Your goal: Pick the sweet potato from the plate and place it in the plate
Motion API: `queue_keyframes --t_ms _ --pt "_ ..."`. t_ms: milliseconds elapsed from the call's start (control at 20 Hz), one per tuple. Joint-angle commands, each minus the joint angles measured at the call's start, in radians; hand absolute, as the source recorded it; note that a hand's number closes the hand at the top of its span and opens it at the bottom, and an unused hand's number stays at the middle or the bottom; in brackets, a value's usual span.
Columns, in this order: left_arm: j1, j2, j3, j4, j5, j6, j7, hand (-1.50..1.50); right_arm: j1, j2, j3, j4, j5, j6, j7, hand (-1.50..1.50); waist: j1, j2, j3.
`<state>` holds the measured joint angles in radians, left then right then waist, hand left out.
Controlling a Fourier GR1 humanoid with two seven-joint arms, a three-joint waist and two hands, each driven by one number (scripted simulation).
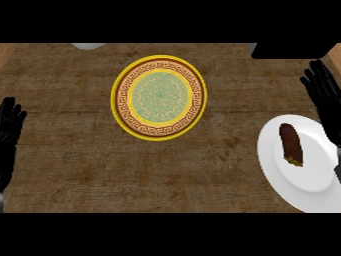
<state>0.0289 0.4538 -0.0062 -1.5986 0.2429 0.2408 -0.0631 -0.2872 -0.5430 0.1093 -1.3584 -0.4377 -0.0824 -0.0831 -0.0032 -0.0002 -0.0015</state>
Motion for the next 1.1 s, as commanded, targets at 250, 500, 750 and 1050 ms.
queue_keyframes --t_ms 250,500,750,1050 --pt "-0.039 -0.045 -0.093 0.153 -0.045 -0.138 -0.093 0.00 -0.202 0.221 0.107 0.218 0.264 -0.375 0.141 1.50 0.031 0.012 -0.001" --pt "-0.030 -0.061 -0.114 0.148 -0.040 -0.131 -0.038 0.00 -0.064 0.193 0.110 0.245 0.535 -0.727 -0.037 -1.50 0.006 0.007 0.001" --pt "-0.074 -0.072 -0.082 0.246 -0.033 -0.170 -0.082 0.00 0.038 0.347 0.198 0.299 0.665 -0.909 -0.187 -1.50 0.001 0.003 0.001" --pt "-0.062 -0.094 -0.085 0.224 -0.065 -0.156 -0.081 0.00 0.141 0.261 0.254 0.121 0.927 -1.031 0.126 -1.50 -0.010 -0.005 -0.001"
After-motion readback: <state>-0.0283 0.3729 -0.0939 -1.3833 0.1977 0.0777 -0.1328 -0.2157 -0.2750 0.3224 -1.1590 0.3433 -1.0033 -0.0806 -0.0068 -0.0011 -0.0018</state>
